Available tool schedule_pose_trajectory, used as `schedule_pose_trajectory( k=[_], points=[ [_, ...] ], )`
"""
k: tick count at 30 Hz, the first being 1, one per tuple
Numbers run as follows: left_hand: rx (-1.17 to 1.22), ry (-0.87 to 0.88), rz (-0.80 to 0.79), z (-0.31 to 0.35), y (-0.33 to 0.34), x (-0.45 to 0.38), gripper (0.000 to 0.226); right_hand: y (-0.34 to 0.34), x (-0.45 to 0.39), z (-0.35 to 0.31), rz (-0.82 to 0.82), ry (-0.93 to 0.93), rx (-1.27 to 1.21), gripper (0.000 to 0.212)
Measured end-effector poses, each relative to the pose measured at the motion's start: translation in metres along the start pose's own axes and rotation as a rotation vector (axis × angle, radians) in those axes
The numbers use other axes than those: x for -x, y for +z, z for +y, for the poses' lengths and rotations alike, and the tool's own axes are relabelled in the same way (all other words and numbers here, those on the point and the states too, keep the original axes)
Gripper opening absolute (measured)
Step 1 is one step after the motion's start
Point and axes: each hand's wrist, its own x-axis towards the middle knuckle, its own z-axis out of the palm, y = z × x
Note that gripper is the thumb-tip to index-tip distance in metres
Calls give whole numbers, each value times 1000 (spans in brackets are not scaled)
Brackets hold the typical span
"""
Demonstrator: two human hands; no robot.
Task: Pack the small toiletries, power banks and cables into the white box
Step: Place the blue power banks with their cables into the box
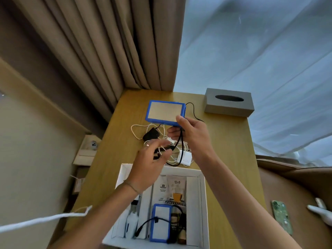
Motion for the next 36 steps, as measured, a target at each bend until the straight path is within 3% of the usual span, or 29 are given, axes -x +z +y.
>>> schedule_pose_trajectory(
  k=[3, 9, 12, 15, 18, 23, 28, 32, 36],
  points=[
    [179, -84, -303, -6, -4, 11, 35, 7, 15, -12, -39, 3, -32, 31],
    [220, -53, -508, -18, -27, 20, 38, 10, 42, -10, -108, 12, -58, 32],
    [294, -101, -682, -16, -25, 28, 50, 12, 52, 3, -115, 52, -74, 30],
    [294, -98, -845, -19, -22, 41, 47, 12, 60, 17, -152, 88, -74, 32],
    [273, -146, -813, -36, -27, 53, 41, 9, 69, 34, -164, 119, -50, 30],
    [-130, -125, -748, -76, -53, 66, 43, 4, 87, 73, -116, 290, -39, 28],
    [-444, -74, -810, -90, -61, 76, 33, -3, 101, 119, -80, 458, 92, 30],
    [-630, 73, -801, -96, -44, 87, 26, -9, 98, 144, 9, 556, 220, 28],
    [-792, 202, -754, -103, -28, 88, 37, -16, 88, 158, 97, 638, 245, 25]
  ],
)
